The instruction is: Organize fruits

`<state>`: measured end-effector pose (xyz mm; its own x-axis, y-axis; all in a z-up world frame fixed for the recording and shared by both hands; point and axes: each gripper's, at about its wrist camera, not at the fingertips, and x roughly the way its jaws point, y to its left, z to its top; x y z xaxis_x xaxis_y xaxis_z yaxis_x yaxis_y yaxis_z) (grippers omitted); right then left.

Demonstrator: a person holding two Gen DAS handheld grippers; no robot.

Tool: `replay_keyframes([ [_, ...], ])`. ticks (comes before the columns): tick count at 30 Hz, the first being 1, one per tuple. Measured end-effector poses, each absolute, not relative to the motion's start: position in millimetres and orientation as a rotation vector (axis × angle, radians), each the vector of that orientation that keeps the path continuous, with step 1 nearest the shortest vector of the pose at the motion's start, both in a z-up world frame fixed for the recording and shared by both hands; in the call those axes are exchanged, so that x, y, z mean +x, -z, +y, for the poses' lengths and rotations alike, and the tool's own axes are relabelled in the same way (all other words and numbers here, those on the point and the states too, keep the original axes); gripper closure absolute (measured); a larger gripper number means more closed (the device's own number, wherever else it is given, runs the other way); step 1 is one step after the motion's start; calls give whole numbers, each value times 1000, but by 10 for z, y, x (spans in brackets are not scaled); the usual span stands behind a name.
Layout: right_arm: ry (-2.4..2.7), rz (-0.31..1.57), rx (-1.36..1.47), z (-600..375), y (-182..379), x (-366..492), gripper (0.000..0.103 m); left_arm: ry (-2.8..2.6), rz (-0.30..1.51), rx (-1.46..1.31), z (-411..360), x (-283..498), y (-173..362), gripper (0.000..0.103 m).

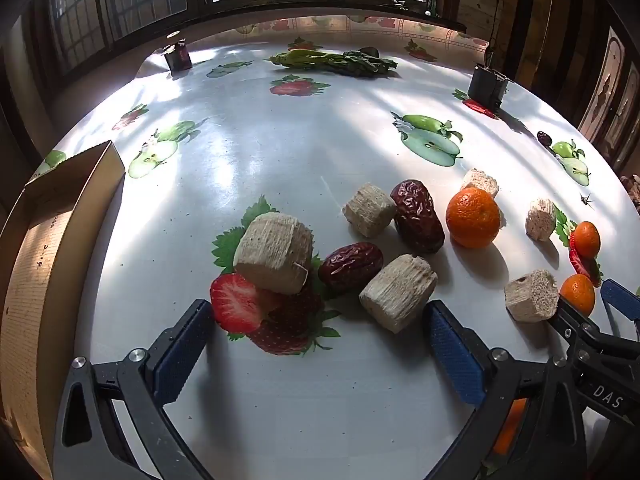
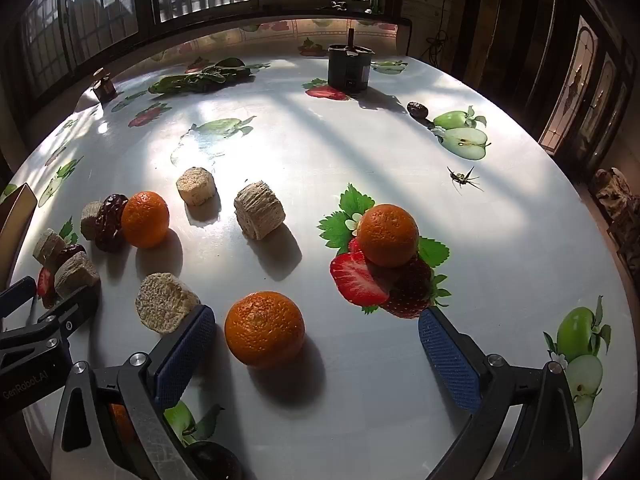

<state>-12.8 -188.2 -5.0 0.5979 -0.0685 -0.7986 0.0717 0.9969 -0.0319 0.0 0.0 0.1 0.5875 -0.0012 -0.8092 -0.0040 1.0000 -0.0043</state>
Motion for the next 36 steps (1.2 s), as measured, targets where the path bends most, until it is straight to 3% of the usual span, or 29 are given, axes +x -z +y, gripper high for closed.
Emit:
replay_keyframes([
  [36, 82, 926, 2, -1880, 55, -127, 1, 29, 977, 10, 12, 15, -2, 0],
])
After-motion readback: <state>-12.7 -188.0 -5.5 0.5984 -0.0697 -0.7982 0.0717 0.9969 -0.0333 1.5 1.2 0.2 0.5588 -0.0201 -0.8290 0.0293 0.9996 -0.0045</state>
